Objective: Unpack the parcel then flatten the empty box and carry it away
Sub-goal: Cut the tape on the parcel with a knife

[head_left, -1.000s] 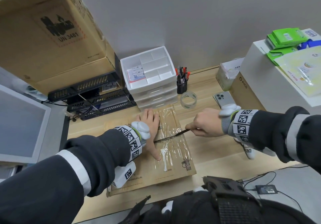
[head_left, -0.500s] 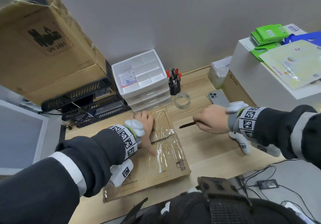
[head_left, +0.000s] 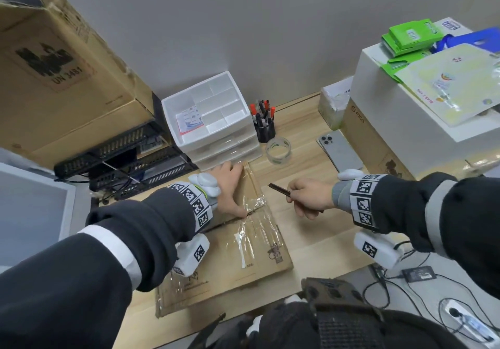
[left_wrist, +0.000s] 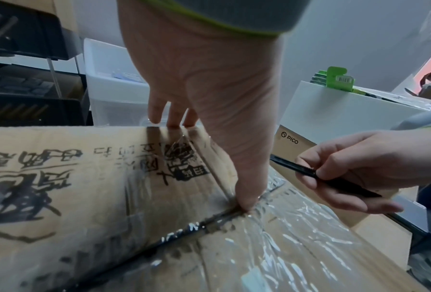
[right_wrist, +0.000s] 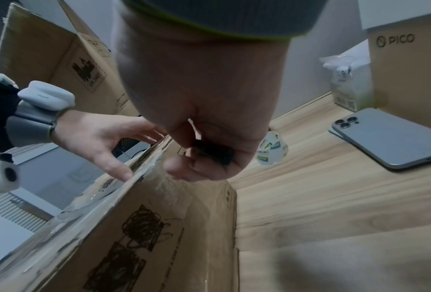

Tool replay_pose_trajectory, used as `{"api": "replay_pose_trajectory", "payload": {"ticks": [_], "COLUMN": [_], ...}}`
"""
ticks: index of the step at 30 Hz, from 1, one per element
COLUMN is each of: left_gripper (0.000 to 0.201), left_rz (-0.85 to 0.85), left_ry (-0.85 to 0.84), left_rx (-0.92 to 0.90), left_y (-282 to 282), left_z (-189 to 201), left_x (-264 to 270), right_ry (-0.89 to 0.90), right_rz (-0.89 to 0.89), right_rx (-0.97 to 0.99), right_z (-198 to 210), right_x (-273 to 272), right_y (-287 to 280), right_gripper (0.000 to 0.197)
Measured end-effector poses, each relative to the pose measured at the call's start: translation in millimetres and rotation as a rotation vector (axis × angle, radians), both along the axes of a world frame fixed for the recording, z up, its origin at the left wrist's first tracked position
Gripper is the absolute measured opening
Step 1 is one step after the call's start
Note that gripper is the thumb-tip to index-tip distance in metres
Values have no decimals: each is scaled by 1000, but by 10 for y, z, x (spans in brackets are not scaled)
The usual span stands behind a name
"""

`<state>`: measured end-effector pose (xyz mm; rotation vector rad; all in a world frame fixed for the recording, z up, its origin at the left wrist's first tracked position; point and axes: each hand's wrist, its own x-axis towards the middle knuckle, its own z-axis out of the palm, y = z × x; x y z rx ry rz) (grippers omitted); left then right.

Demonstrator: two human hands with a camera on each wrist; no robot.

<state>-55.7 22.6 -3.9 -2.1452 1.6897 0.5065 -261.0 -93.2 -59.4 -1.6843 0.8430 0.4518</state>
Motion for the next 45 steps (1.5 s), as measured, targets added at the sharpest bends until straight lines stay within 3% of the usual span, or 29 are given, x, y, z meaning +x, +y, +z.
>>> {"api": "replay_pose_trajectory", "payload": {"ticks": [4,9,21,33,45], "left_gripper": [105,115,109,113,114], "left_rz": [-5,-8,78,68,90], "left_ry": [-75,-178,-192,-144,-147], "left_rx": [40,92,37,22,7], "left_y": [-25,-79,-89,-87,-67], "left_z": [-15,-55,-119,-134,-148], "left_x": [-66,-112,28,75,85], "right_ry": [-7,-34,-51,19,43], "right_rz": [14,-34,-85,27,86], "right_rx": [78,120,43,-123,-94], "right_z": [6,-8,87,164,148], "right_x": [83,144,323,269,146], "right_y": [98,155,166,87,141], "right_gripper": [20,18,22,23,22]}}
